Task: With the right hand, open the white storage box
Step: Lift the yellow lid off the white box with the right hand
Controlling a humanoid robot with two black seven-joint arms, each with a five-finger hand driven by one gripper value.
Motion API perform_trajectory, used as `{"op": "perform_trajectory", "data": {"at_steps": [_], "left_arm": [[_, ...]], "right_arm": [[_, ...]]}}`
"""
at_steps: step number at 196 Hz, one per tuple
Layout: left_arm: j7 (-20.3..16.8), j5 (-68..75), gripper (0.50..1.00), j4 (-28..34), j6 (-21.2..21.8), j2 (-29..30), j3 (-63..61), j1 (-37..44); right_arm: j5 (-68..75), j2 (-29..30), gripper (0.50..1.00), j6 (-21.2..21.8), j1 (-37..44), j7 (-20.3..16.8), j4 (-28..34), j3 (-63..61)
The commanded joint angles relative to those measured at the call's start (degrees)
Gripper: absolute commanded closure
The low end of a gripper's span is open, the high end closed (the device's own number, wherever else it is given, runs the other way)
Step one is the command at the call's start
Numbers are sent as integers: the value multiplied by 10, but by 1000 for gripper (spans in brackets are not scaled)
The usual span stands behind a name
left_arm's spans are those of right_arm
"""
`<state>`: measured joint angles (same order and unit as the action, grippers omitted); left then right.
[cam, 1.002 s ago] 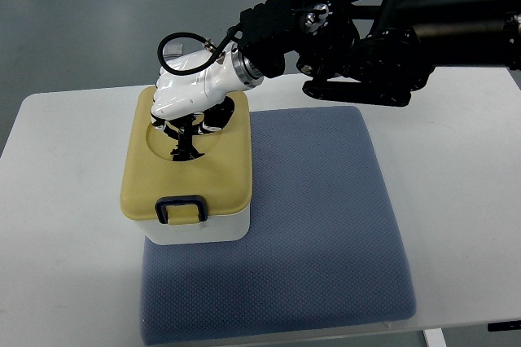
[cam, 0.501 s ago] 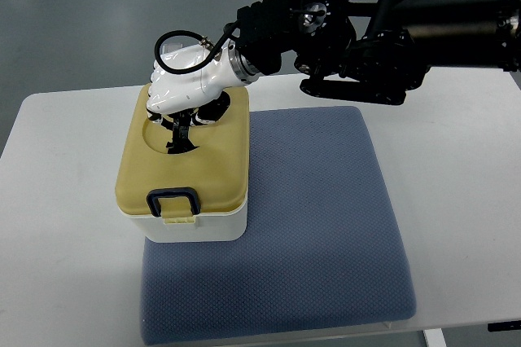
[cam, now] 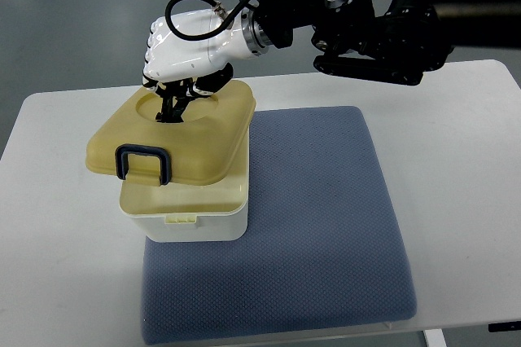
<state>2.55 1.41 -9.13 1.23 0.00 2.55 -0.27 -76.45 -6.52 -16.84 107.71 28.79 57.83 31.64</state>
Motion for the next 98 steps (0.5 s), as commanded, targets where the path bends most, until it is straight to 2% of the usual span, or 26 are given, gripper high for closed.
{"op": "perform_trajectory", "data": {"at_steps": [1, 52, 98], "left_arm": [[0, 0, 500, 0, 0, 0, 0, 0], [0, 0, 500, 0, 0, 0, 0, 0], [0, 0, 500, 0, 0, 0, 0, 0]], "right_arm": [[1, -34, 1000, -12, 0, 13, 1, 0], [1, -134, 1000, -54, -12, 62, 3, -11], [-18, -212, 1000, -87, -80, 62, 3, -12]]}}
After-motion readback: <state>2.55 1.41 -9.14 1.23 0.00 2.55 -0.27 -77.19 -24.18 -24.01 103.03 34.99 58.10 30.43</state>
